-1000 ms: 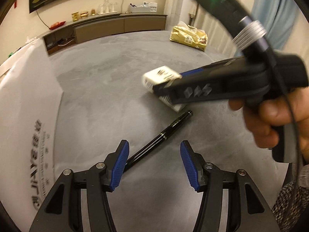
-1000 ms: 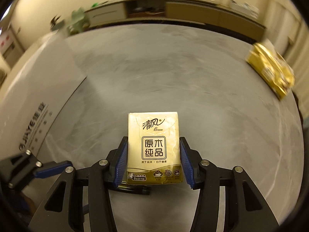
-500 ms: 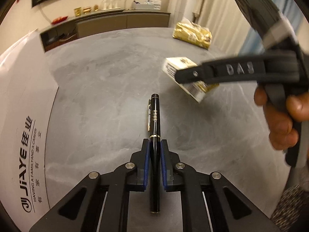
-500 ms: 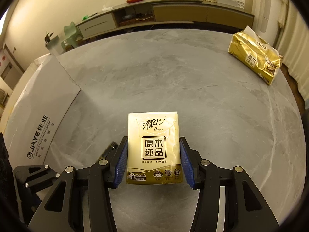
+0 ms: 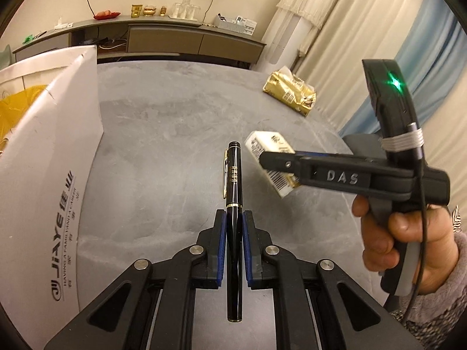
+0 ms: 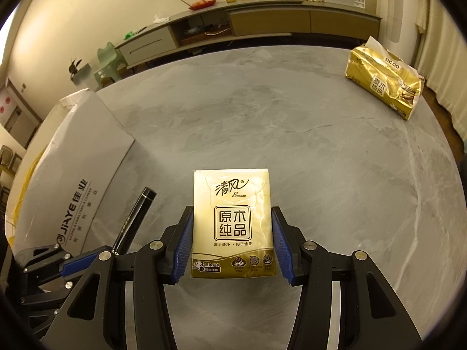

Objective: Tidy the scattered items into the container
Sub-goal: 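Lift and carry the tissue pack and pen over the white box with both grippers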

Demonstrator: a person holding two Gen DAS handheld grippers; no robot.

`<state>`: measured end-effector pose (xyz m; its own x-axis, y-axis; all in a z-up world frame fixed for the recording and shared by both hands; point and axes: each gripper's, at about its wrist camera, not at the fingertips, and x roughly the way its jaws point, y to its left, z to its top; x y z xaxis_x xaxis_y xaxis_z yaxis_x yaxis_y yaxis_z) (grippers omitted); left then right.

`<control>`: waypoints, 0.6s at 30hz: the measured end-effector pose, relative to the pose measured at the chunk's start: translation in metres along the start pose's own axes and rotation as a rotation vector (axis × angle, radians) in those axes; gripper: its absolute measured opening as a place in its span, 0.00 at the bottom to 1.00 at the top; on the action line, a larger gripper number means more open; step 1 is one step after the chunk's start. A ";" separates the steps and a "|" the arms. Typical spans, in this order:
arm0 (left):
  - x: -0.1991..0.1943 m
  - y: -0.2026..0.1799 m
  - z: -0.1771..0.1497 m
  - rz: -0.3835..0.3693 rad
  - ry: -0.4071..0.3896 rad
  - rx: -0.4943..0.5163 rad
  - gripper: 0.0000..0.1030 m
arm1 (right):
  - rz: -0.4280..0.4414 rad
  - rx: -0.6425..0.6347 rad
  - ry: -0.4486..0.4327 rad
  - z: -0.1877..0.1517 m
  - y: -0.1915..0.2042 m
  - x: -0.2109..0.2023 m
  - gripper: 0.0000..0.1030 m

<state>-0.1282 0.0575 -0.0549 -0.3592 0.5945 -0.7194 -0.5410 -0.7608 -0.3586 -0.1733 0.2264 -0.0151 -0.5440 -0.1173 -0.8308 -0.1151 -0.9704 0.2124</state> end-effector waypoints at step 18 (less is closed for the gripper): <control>-0.059 -0.019 -0.029 -0.004 -0.071 0.009 0.11 | 0.020 0.035 -0.061 -0.050 0.031 -0.045 0.51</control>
<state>-0.0746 0.0294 -0.0224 -0.4096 0.6146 -0.6741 -0.5490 -0.7563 -0.3560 -0.1111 0.1908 0.0029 -0.5958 -0.1228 -0.7937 -0.1321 -0.9598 0.2477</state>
